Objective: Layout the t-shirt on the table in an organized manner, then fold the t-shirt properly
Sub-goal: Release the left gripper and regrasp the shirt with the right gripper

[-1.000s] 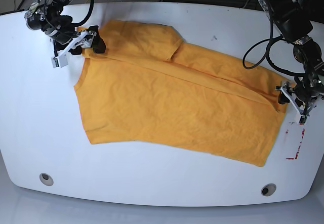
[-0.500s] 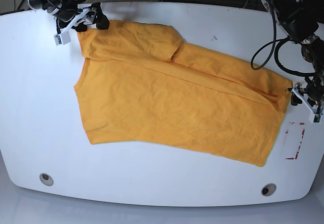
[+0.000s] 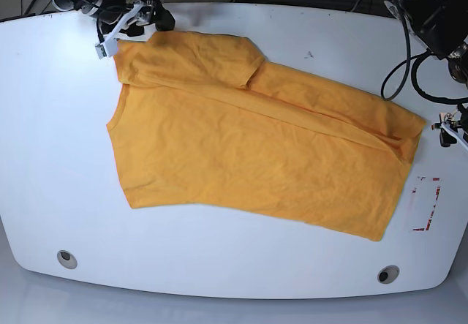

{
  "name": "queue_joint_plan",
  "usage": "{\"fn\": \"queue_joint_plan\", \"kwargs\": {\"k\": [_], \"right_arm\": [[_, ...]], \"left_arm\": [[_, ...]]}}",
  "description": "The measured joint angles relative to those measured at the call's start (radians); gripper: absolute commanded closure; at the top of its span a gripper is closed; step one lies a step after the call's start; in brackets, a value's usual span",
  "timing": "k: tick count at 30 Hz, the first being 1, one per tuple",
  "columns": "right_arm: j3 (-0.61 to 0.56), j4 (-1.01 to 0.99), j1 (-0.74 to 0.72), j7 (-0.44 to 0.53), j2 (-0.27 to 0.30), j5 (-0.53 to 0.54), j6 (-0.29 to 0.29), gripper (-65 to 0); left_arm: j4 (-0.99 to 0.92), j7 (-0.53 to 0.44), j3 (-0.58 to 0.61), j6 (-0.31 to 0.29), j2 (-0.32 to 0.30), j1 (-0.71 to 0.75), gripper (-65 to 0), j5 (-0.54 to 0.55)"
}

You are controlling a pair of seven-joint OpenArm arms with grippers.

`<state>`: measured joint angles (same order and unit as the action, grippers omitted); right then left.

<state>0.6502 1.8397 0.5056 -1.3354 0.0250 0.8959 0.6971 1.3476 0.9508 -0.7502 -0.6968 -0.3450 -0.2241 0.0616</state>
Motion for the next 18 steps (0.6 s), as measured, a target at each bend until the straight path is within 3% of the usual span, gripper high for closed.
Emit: {"fn": "queue_joint_plan", "kwargs": {"k": [8, 18], "right_arm": [[-0.052, -0.110, -0.059, 0.097, 0.014, 0.038, 0.011, -54.7], [-0.108, -0.124, -0.074, 0.108, 0.011, 0.048, 0.011, -54.4]], "left_arm": [[0.000, 0.002, 0.002, -0.002, -0.012, 0.033, -36.0, -0.001], [0.000, 0.001, 0.003, -0.001, -0.014, 0.030, -36.0, 0.002]]}}
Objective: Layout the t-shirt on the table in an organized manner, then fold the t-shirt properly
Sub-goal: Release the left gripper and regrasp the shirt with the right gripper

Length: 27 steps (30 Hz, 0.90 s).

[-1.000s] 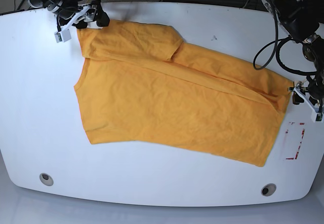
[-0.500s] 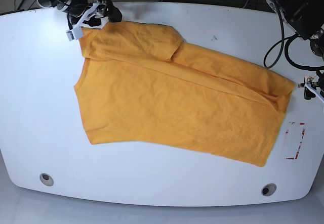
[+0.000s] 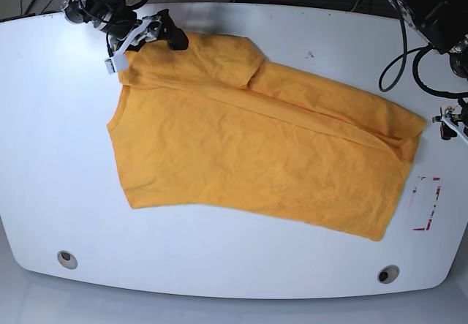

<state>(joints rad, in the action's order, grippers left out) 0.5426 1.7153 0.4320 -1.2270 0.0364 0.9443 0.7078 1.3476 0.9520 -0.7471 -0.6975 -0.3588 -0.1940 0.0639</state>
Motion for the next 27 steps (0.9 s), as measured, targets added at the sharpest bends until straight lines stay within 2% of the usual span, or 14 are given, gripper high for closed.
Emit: {"fn": "queue_joint_plan", "kwargs": {"k": [3, 6, 8, 13, 15, 17, 23, 27], "right_arm": [[-0.007, 0.014, 0.002, -0.008, -0.005, -0.007, 0.000, -52.3], [-0.012, 0.029, 0.006, -0.017, -0.009, -0.022, -0.001, -44.7], [-0.012, 0.032, 0.010, -0.032, -0.009, -0.024, -0.005, -37.3], [-0.012, 0.029, 0.015, -0.045, -0.008, -0.051, -0.012, -13.2], [-0.012, 0.029, 0.015, -0.058, -0.008, -0.065, -0.011, -5.1], [-0.013, 0.029, 0.017, -0.059, -0.009, -0.069, -0.012, 0.0], [-0.013, 0.032, 0.016, -0.060, -0.008, -0.060, -0.012, 0.0], [-0.013, 0.066, 0.018, -0.062, -0.005, -0.018, -0.012, 0.0]], "left_arm": [[0.000, 0.000, 0.000, 0.000, -0.001, 0.000, -36.0, 0.000], [0.000, 0.000, 0.000, 0.000, -0.002, 0.000, -36.0, 0.000], [0.000, 0.000, 0.000, 0.000, -0.002, 0.000, -36.0, 0.000], [0.000, 0.000, 0.000, 0.000, -0.002, 0.000, -36.0, 0.000], [0.000, 0.000, 0.000, 0.000, -0.002, 0.000, -36.0, 0.000], [0.000, 0.000, 0.000, 0.000, -0.002, 0.000, -36.0, 0.000], [0.000, 0.000, 0.000, 0.000, -0.002, 0.000, -36.0, 0.000], [0.000, 0.000, 0.000, 0.000, -0.002, 0.000, -36.0, 0.000]]}}
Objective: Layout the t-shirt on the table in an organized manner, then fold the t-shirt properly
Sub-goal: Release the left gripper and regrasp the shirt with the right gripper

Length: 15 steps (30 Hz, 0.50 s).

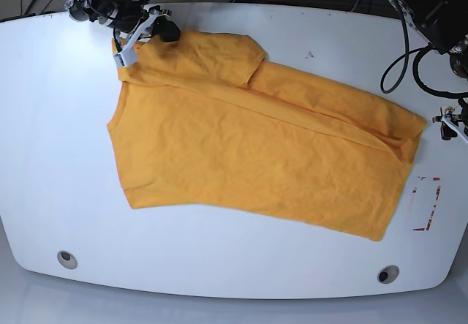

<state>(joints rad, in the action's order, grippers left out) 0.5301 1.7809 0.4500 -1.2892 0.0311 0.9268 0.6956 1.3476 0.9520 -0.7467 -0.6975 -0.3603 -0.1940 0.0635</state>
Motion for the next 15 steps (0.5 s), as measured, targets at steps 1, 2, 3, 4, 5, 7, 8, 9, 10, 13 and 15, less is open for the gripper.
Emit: {"fn": "queue_joint_plan", "kwargs": {"k": [1, 2, 3, 4, 5, 7, 8, 9, 10, 13, 15], "right_arm": [[0.000, 0.011, 0.001, -0.003, 0.001, 0.021, 0.000, 0.0], [0.000, 0.021, 0.002, -0.005, 0.003, 0.041, 0.000, 0.0], [0.000, 0.031, 0.001, -0.008, 0.006, 0.065, 0.000, 0.0], [0.000, 0.039, 0.001, -0.020, 0.011, 0.091, 0.000, 0.0], [0.000, 0.046, 0.000, -0.037, 0.015, 0.118, 0.000, -0.2], [0.001, 0.058, -0.004, -0.050, 0.025, 0.166, 0.001, -0.3], [0.002, 0.060, -0.005, -0.048, 0.028, 0.192, 0.000, -0.5], [0.003, 0.061, -0.006, -0.047, 0.029, 0.216, 0.000, -0.5], [0.005, 0.063, -0.007, -0.047, 0.031, 0.227, 0.001, -0.5], [0.005, 0.063, -0.030, -0.062, 0.042, 0.225, 0.000, -0.5], [0.005, 0.061, -0.056, -0.066, 0.050, 0.215, 0.000, -0.5]], "left_arm": [[0.000, 0.000, 0.002, 0.000, 0.000, 0.000, -36.0, 0.000], [0.000, 0.000, 0.002, 0.000, 0.000, 0.000, -36.0, 0.000], [0.000, 0.000, 0.002, 0.000, 0.000, 0.000, -36.0, 0.000], [0.000, 0.000, 0.002, 0.000, 0.000, 0.000, -36.0, 0.000], [0.000, 0.000, 0.003, 0.000, 0.000, 0.000, -36.0, 0.000], [0.000, 0.000, 0.003, 0.000, 0.000, 0.000, -36.0, 0.000], [0.000, 0.000, 0.003, 0.000, 0.000, 0.000, -36.0, 0.000], [0.000, 0.000, 0.003, 0.000, 0.000, 0.000, -36.0, 0.000], [0.000, 0.000, 0.003, 0.000, 0.000, 0.000, -36.0, 0.000], [0.000, 0.000, 0.003, 0.000, 0.000, 0.000, -36.0, -0.001], [0.000, 0.000, 0.003, 0.000, -0.001, 0.000, -36.0, -0.001]]}}
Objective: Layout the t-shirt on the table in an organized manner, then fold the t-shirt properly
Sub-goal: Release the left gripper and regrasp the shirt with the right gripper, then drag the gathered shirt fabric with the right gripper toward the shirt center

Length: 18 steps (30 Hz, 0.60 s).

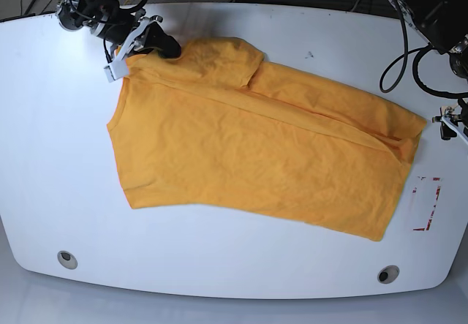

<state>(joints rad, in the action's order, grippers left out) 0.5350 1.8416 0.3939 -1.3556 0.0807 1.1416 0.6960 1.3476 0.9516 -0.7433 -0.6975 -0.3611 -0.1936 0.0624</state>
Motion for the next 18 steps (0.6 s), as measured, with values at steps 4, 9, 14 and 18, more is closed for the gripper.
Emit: {"fn": "queue_joint_plan", "kwargs": {"k": [4, 9, 14, 18], "right_arm": [[-0.002, -0.027, -0.072, 0.016, 0.003, 0.012, 0.000, -0.6], [-0.006, -0.089, -0.143, 0.016, 0.017, 0.014, 0.000, -0.6], [-0.005, -0.172, -0.191, 0.015, 0.047, 0.008, 0.000, -0.6], [-0.004, -0.223, -0.224, 0.011, 0.071, 0.006, 0.000, -0.6]], "left_arm": [[0.000, 0.000, 0.000, 0.000, 0.000, 0.005, -36.0, -0.003], [0.000, -0.002, 0.005, 0.000, 0.002, 0.029, -36.0, -0.003], [0.013, 0.002, 0.003, 0.000, 0.001, 0.047, -36.0, -0.008], [0.048, -0.002, 0.005, -0.002, 0.003, 0.047, -36.0, -0.005]]}}
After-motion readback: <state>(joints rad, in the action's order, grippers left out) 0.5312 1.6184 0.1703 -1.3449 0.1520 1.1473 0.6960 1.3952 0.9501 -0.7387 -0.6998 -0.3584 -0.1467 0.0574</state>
